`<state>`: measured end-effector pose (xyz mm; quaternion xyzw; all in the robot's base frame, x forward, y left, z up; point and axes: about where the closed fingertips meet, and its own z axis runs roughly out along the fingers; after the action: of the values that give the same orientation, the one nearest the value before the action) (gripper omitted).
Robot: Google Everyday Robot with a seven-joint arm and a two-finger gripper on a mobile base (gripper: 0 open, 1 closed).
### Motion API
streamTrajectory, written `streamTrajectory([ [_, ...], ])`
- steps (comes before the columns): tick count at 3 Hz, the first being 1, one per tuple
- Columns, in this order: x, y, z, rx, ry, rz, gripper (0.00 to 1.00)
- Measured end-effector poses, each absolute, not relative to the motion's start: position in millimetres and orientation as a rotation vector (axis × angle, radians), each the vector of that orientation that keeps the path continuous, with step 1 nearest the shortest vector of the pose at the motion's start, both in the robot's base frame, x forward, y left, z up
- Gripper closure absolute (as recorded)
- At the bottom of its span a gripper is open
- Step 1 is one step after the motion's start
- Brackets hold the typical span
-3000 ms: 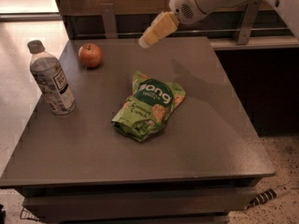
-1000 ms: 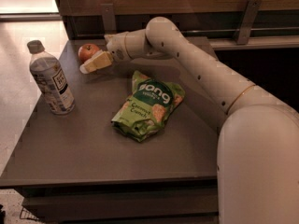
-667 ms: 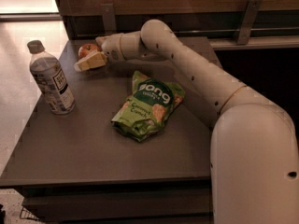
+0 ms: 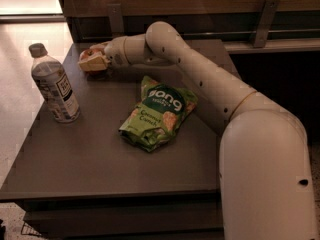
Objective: Pick apple
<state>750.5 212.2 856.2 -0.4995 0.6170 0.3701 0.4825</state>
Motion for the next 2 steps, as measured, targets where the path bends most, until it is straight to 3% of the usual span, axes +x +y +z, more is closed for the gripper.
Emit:
streamTrajectory([
  [1,749.6,214.8,855.5,-1.22,1.503,0.906,0.92],
  [2,748.0,216.1,858.9,-1.227,1.501,0.905,1.0],
])
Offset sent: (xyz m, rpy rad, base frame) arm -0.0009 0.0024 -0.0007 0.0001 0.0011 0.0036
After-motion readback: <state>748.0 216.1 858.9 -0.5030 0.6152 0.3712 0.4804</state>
